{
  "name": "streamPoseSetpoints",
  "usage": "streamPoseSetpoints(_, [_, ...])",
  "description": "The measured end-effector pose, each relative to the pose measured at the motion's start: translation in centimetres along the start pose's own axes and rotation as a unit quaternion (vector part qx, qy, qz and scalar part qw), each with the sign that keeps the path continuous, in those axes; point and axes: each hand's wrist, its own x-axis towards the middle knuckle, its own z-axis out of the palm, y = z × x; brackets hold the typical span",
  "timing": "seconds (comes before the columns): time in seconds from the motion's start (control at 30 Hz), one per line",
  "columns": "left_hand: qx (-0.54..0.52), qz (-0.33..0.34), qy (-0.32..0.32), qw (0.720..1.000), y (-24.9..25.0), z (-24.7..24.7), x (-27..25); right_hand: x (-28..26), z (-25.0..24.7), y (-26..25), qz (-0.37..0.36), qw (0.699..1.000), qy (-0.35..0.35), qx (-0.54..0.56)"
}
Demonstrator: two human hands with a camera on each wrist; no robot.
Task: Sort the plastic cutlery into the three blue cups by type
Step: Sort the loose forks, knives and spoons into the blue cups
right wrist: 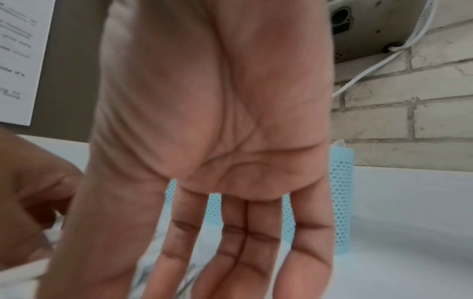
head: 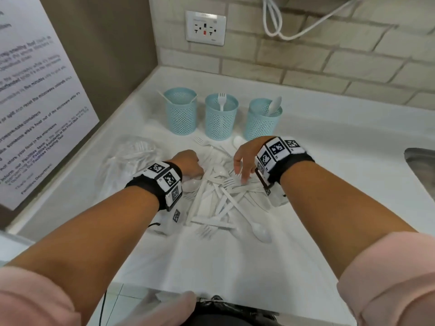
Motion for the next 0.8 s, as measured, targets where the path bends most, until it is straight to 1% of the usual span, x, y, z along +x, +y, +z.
streamPoseSetpoints(0.03, [-0.001,0.0,0.008,1.0,-0.1,0.1,0.1,-0.2,0.2,-0.1,0.001,1.0,-0.003,-0.007])
streamPoseSetpoints(0.1, [-0.01,-0.007,0.02,1.0,-0.1,0.3,0.2,-0.2,1.4,0.0,0.005,1.0,0.019,-0.016])
streamPoseSetpoints(0.2, [-0.026,-0.022,0.029,0.999,-0.1,0.4,0.1,0.3,2.9,0.5,-0.017,0.998,0.066,0.015])
streamPoseSetpoints(0.33, [-0.057,-0.014,0.041,0.997,-0.4,0.2,0.4,0.3,2.9,0.9,-0.043,0.994,0.078,0.058])
streamPoseSetpoints(0.43, [-0.095,-0.014,0.057,0.994,-0.4,-0.2,0.2,0.3,3.1,1.3,-0.057,0.989,0.119,0.072])
streamPoseSetpoints(0.53, [-0.124,-0.019,0.063,0.99,-0.4,-0.5,-0.2,0.2,3.3,1.5,-0.055,0.983,0.147,0.094])
streamPoseSetpoints(0.6, [-0.163,-0.024,0.069,0.984,-0.8,-0.4,0.0,0.3,3.1,1.7,-0.047,0.977,0.168,0.119])
streamPoseSetpoints(0.7, [-0.23,-0.023,0.069,0.97,-1.2,-0.2,0.4,0.4,3.0,1.3,-0.041,0.97,0.21,0.114])
streamPoseSetpoints(0.8, [-0.265,-0.018,0.051,0.963,-1.5,0.0,0.5,0.4,3.1,0.2,-0.042,0.958,0.244,0.145])
